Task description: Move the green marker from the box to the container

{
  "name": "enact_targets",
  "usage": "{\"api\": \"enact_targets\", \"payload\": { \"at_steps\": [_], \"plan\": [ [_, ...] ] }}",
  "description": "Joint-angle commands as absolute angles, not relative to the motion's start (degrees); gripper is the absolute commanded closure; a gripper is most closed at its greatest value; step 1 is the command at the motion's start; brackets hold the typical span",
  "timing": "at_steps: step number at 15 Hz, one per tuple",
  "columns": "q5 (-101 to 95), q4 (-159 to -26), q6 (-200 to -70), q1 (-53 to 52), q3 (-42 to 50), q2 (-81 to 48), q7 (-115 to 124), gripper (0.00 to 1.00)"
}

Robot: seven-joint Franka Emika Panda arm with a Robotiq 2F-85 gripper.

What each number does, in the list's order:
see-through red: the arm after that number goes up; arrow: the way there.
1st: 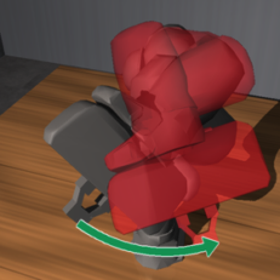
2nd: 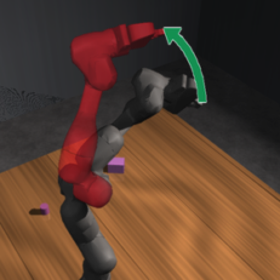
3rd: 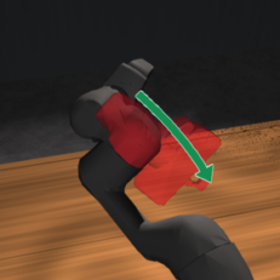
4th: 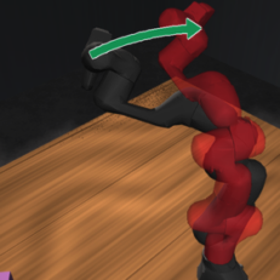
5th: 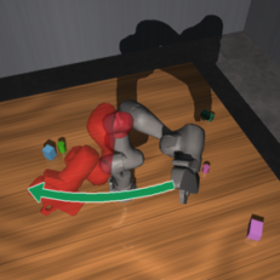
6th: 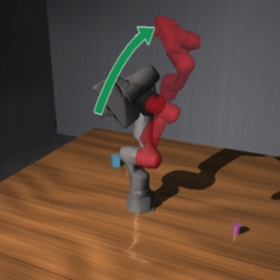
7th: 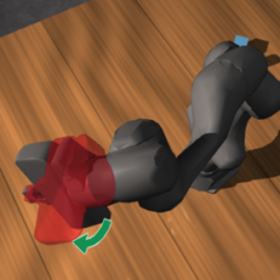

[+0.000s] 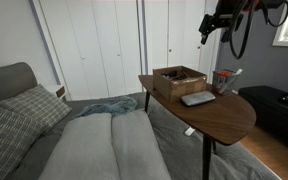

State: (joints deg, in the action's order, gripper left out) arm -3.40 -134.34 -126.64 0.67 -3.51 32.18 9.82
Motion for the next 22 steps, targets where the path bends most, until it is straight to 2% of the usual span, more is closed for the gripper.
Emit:
{"api": "enact_targets", "payload": {
  "at_steps": [1, 6, 7, 18, 20, 22],
  "plan": [
    [1.9, -125.6, -126.3, -2.8, 0.7, 20.3, -0.7, 0.00],
    [2.3, -120.8, -131.0, -2.0, -1.3, 8.8, 2.2, 0.00],
    [2.4, -124.1, -129.7, -1.8, -0.5, 13.0, -0.4, 0.00],
    [6.0, -114.8, -129.6, -3.4, -1.9, -2.4, -3.8, 0.00],
    [5.9, -113.1, -130.3, -3.5, -2.5, -5.2, -4.2, 0.13],
    [5.4, -111.6, -130.3, -3.9, -3.5, -6.9, -4.1, 0.19]
  ]
}}
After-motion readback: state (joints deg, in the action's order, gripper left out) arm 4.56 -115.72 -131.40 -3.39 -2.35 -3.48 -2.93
